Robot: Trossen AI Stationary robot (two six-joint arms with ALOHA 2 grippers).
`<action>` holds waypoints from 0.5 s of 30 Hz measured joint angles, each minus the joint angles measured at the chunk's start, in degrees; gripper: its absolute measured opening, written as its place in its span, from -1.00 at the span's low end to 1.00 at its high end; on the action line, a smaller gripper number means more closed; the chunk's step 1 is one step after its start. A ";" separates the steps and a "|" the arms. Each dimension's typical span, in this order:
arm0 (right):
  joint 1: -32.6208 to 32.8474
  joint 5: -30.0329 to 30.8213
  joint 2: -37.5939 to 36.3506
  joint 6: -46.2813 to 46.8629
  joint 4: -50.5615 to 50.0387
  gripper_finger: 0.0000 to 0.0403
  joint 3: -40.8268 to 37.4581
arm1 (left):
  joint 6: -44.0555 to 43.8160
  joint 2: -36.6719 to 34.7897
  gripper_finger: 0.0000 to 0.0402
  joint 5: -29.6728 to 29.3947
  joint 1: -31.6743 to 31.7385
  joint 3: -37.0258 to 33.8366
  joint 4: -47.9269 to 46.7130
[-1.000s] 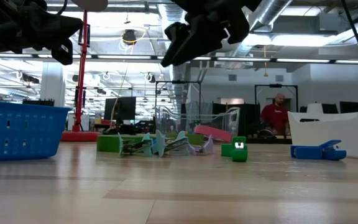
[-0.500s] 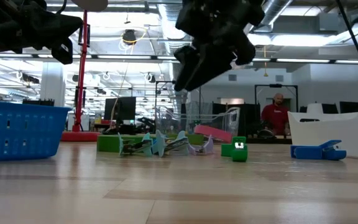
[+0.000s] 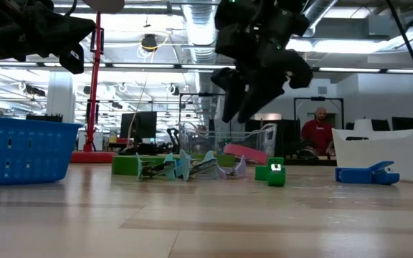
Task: Pick and place Stapler, Stapler remover, tape
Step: Put the purple stapler remover into the white bin
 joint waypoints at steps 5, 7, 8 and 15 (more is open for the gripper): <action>1.93 -0.03 -0.02 -5.34 -3.02 -0.20 -0.02 | 0.01 0.00 -0.96 0.00 0.00 -0.01 0.01; 2.47 -0.14 -0.02 -7.13 -4.10 -0.24 -0.02 | 0.02 0.00 -0.96 0.00 0.00 0.00 0.02; 2.64 -0.18 -0.02 -7.97 -4.48 -0.26 -0.02 | 0.00 0.00 -0.96 0.00 0.00 0.00 0.02; 4.00 0.02 3.10 -12.42 -4.24 -0.38 0.09 | 0.02 0.15 -0.96 0.00 0.00 0.00 0.13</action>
